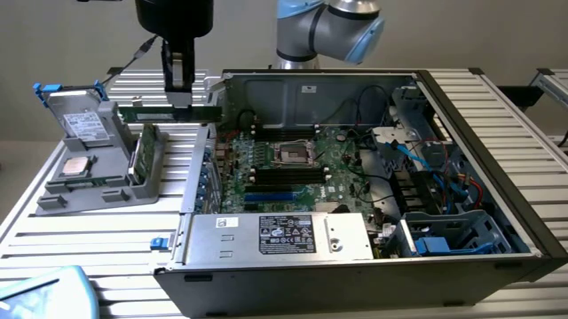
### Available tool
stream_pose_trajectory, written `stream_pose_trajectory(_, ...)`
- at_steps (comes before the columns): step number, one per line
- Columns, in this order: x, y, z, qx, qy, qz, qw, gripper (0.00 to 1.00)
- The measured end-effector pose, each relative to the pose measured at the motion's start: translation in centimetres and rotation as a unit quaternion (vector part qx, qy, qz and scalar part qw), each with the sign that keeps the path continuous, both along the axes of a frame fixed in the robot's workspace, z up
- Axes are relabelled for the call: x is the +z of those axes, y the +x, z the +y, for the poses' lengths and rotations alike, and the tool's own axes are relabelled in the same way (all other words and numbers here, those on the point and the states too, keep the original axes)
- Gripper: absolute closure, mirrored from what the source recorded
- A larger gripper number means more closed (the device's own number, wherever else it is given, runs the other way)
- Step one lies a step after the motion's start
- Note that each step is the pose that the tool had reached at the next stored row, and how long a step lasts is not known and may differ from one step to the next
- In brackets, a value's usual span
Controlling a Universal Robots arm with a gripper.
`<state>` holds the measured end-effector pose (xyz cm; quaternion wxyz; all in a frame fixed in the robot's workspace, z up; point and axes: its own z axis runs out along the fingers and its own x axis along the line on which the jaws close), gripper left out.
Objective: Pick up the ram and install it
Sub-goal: 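Pick up the ram and move it above insertion slot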
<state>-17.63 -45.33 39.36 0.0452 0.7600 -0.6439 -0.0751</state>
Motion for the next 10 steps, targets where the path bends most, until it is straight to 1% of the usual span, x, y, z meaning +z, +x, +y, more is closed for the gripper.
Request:
stream_pose_trajectory(3, 0.14, 1.2, -0.13, 0.0, 0.0012, 0.0007, 1.0, 0.86)
stream_pose_trajectory(6, 0.2, 2.6, -0.19, 0.0, 0.0032, 0.0007, 1.0, 0.86)
stream_pose_trajectory(8, 0.21, 3.5, -0.22, 0.0, 0.0051, 0.0007, 1.0, 0.86)
stream_pose_trajectory(10, 0.21, 4.4, -0.23, 0.0, 0.008, 0.0007, 1.0, 0.86)
